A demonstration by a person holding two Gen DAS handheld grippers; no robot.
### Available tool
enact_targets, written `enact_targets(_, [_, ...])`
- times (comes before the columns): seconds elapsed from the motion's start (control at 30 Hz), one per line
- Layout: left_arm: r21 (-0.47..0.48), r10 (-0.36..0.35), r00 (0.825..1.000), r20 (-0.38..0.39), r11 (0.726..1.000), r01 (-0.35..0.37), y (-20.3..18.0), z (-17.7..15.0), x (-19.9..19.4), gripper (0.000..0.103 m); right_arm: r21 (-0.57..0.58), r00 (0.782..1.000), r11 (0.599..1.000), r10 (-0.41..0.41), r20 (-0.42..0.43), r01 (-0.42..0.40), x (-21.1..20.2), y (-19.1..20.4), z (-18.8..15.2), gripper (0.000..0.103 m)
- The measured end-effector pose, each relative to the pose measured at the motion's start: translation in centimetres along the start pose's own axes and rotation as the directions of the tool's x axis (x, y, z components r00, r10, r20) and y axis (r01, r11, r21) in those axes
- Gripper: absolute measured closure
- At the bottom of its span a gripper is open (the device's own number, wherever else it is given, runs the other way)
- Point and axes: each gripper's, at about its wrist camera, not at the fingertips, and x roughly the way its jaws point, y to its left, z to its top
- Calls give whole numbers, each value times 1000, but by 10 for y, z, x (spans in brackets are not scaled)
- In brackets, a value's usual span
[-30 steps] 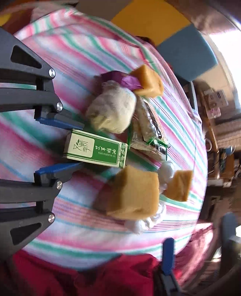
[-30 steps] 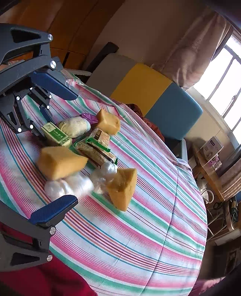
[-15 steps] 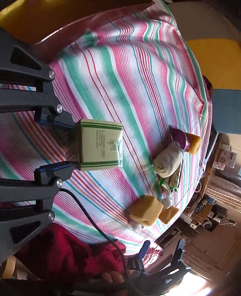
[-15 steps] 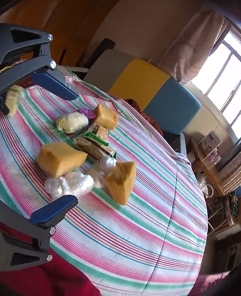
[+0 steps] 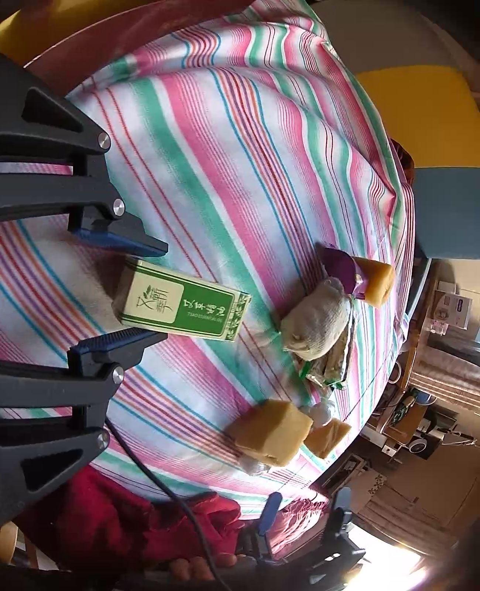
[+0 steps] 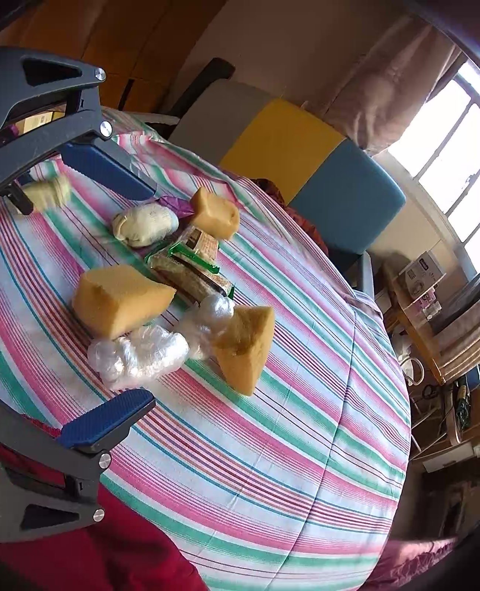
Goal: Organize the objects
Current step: 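Grasp the small green-white box with the left tool, then hold the green box in the left tool while the right tool grasps a yellow sponge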
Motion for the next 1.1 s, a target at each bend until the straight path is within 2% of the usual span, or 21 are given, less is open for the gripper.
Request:
enact_targets(0.27, [55,35,999,1,998,-35,-6,13,6,60,-13,1000,1000,-6,-20,6,5,3,-3,0])
enact_targets(0.4, [78,20,1000,-15,997,-18,-9,17,16,60,-15,1000,1000,-9,-25,9,6,3,-3,0])
enact_targets(0.43, [82,21,1000,-8,996,-21,-10,17,16,60,-15,1000,1000,-10,-26,9,6,3,-3,0])
enact_targets(0.5, [84,48,999,2,995,-48,-10,15,16,71,-19,999,1000,-12,-29,11,7,4,-3,0])
enact_targets(0.6, [36,24,1000,18,999,-25,-1,10,11,72,-35,999,999,-15,-42,13,9,7,-4,0])
enact_targets(0.73, [28,33,999,38,999,-34,0,-2,4,72,-144,995,989,-34,-93,20,19,25,-10,0])
enact_targets(0.83, [31,43,998,55,999,-44,-2,-11,-1,72,-263,984,963,-105,-147,64,35,42,-16,0])
enact_targets(0.93, [16,34,997,65,999,-36,-1,-18,-4,72,-378,962,916,-212,-174,133,55,53,-22,0])
enact_targets(1.03, [-8,26,997,74,1000,-25,2,-23,-9,72,-488,941,852,-300,-154,191,71,65,-28,0])
enact_targets(1.1, [-22,20,996,83,1000,-19,3,-26,-11,72,-547,934,811,-331,-133,209,79,71,-32,0])
